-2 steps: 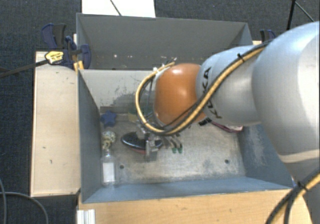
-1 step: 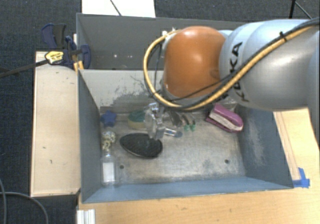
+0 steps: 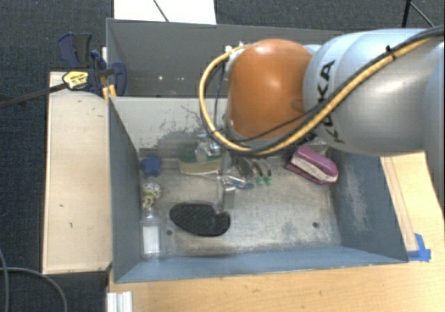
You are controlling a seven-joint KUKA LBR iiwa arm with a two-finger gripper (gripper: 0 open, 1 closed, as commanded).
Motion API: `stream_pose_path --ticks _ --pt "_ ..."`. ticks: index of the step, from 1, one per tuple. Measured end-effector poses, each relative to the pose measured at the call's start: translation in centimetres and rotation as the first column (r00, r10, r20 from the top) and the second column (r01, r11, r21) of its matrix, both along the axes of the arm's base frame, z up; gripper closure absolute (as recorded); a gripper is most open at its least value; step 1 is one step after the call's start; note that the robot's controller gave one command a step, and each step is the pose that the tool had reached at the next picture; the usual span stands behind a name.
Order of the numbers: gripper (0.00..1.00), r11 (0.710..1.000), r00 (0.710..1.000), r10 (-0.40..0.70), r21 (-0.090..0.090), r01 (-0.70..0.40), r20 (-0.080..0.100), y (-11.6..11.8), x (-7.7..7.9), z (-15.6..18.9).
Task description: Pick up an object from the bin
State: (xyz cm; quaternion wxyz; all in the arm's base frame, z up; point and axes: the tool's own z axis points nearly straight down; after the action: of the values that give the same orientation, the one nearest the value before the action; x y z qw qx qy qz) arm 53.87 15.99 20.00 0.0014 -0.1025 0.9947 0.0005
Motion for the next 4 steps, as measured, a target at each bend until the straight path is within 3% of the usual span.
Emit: stream_pose_path --ticks 1,2,3,4 --pt "0.00 1.000 1.000 -0.026 0.004 0.026 0.009 3.3 -2.8 12.3" --pt "0.00 0.986 0.986 -0.167 -0.003 0.167 -0.006 3.9 -2.3 3.0" --pt "0.00 1.000 1.000 -0.012 -0.005 0.012 -0.008 -5.0 -3.9 -7.1" --pt "0.00 0.935 0.935 0.354 0.002 -0.354 0.022 2.6 0.5 -12.3"
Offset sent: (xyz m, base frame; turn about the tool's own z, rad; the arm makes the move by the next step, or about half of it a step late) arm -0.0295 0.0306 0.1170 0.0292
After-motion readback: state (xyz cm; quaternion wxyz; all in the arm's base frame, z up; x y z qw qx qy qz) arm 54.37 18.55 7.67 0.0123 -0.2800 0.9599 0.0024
